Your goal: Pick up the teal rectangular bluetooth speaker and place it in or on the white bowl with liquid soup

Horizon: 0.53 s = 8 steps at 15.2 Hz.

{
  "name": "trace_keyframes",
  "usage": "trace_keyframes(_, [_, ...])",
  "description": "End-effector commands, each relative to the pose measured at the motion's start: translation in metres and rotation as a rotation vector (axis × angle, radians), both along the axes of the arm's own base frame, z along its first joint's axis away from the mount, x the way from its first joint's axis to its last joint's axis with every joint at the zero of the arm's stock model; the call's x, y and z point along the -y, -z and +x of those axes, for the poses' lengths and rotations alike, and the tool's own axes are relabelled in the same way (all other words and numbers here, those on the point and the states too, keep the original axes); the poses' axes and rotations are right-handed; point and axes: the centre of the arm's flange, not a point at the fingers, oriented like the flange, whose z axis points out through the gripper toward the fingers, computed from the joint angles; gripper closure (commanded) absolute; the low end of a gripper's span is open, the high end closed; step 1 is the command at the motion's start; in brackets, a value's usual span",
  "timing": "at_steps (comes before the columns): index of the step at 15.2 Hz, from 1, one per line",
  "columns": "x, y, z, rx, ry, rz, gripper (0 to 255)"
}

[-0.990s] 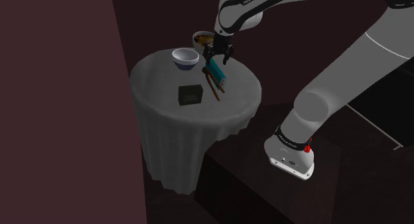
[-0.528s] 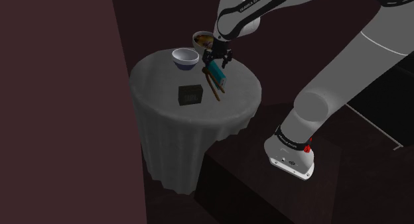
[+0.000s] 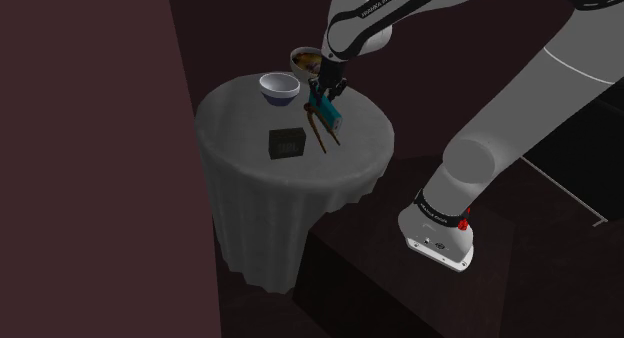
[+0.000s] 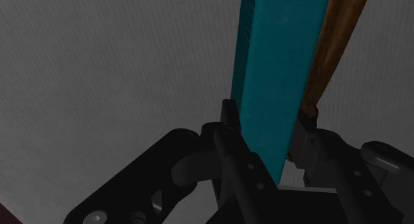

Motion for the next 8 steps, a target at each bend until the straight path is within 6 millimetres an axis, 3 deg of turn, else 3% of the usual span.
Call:
trace_keyframes(1, [0.0,0.002,-0.001,-0.005,0.0,0.001,255])
trace_keyframes(6, [0.0,0.002,-0.001,-0.005,0.0,0.001,255])
trace_keyframes(8, [0.0,-0.008,-0.001,-0.005,0.0,0.001,255])
